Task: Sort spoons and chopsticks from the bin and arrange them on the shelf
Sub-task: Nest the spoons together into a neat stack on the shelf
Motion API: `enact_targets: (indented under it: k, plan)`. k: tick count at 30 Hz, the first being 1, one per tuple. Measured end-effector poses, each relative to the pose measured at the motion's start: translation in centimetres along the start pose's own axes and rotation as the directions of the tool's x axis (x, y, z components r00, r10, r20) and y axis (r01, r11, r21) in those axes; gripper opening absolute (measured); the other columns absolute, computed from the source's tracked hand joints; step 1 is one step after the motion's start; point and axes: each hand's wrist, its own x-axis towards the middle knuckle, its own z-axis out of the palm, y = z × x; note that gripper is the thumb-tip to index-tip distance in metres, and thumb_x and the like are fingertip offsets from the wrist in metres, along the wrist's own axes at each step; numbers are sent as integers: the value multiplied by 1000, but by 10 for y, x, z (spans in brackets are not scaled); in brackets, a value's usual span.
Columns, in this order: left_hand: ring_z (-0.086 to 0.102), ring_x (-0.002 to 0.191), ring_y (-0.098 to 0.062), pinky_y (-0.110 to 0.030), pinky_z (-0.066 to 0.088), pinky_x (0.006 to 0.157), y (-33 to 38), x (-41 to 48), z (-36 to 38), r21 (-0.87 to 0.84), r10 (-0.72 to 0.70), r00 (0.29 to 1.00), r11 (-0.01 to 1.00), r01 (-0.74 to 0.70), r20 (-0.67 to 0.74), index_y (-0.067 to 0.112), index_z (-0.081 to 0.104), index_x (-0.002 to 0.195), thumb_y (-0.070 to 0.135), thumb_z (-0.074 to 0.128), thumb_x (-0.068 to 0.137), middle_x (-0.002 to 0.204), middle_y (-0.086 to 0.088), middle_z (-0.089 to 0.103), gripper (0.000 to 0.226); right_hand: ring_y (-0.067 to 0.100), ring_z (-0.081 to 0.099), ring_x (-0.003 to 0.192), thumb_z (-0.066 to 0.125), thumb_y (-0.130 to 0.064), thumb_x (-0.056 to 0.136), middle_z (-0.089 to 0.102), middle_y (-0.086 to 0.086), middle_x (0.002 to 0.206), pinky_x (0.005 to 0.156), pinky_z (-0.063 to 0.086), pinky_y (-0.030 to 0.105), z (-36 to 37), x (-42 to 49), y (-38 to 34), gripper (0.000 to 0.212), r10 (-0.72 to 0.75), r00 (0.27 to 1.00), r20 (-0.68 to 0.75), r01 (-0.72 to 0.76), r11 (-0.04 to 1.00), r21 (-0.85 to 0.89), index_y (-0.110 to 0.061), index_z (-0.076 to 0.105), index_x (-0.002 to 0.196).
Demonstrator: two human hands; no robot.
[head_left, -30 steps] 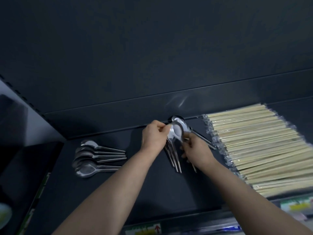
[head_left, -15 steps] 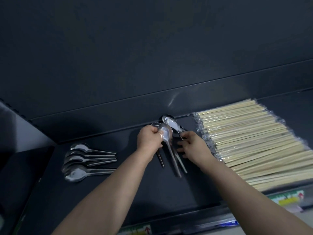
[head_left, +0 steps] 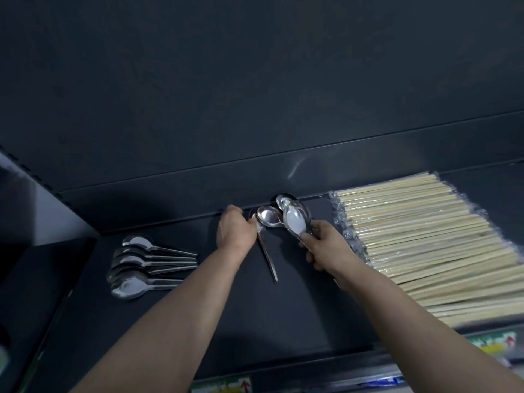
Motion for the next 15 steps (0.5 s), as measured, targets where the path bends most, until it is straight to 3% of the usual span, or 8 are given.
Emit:
enact_targets:
  k: [3,8,12,15]
  plan:
    - [62,96,-34,-32,44,71,-5,2,3,34,7,1000,999,-8,29,6,62,94,31,54,93,102,-15,69,26,11,59,47,48,-5,98,54,14,102,41,49,23,4,1,0,24,32,999,32,-35,995,95,-6,42,121]
    - [61,93,-34,-29,38,68,-10,-8,-14,-108,-30,996,994,21,-84,6,56,103,18,52,92,94,-12,65,17,14,62,50,49,-4,97,51,15,109,45,53,26,17,1,-4,19,24,999,22,-26,994,103,-7,40,114]
    - [60,79,-26,-40,49,71,-17,-16,-19,-351,27,994,936,11,102,21,55,83,6,55,81,81,-2,64,15,23,68,61,51,-6,96,54,14,112,54,55,30,29,3,-7,23,16,1000,-13,-15,995,103,-6,40,116]
    - [59,73,-23,-37,50,63,-16,-24,-21,-386,97,980,922,-22,176,24,52,77,2,58,83,81,-4,65,23,24,69,62,52,-6,96,59,15,104,55,53,32,40,0,-9,17,3,1000,23,-6,994,111,-8,43,110]
